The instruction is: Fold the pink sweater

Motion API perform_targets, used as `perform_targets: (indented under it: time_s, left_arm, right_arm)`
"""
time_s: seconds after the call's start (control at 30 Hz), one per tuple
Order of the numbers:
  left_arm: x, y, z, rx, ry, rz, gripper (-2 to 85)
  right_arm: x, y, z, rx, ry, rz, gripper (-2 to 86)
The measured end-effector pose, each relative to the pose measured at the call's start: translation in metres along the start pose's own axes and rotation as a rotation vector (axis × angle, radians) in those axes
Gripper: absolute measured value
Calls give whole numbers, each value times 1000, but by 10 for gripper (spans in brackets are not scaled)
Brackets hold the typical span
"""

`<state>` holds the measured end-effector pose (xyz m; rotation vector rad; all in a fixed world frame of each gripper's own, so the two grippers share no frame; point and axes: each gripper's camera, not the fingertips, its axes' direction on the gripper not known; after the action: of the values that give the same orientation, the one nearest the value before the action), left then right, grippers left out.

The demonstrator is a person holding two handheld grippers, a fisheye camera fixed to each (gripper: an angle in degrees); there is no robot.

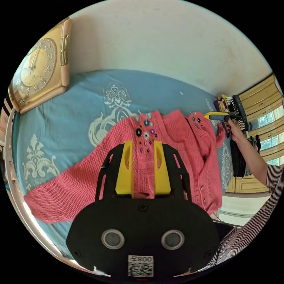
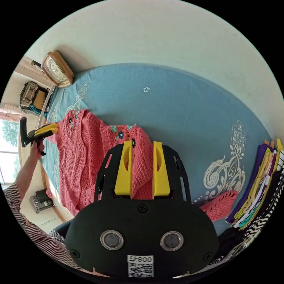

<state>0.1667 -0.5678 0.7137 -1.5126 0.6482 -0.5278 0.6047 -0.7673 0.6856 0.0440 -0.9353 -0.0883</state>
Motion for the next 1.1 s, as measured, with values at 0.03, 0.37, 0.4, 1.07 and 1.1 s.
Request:
perform_targets:
  time_s: [0.03, 0.37, 0.4, 1.07, 1.1]
  left_arm:
    - [-2, -10, 3, -6, -20, -1, 103]
    - [23, -52, 23, -109, -222, 109, 46]
    - [22, -49, 13, -60, -206, 109, 44]
    - [65, 97, 38, -30, 208, -39, 97]
    - [81, 121, 49, -100, 250, -52, 97]
  right_arm:
    - [-1, -9, 7, -16, -7, -16, 108]
    - [6, -6, -10, 75, 85, 59, 40]
    - [19, 5, -26, 140, 53, 112, 39]
    - [-11, 15, -15, 205, -196, 62, 78]
    - [-34, 13, -1, 149, -232, -8, 79]
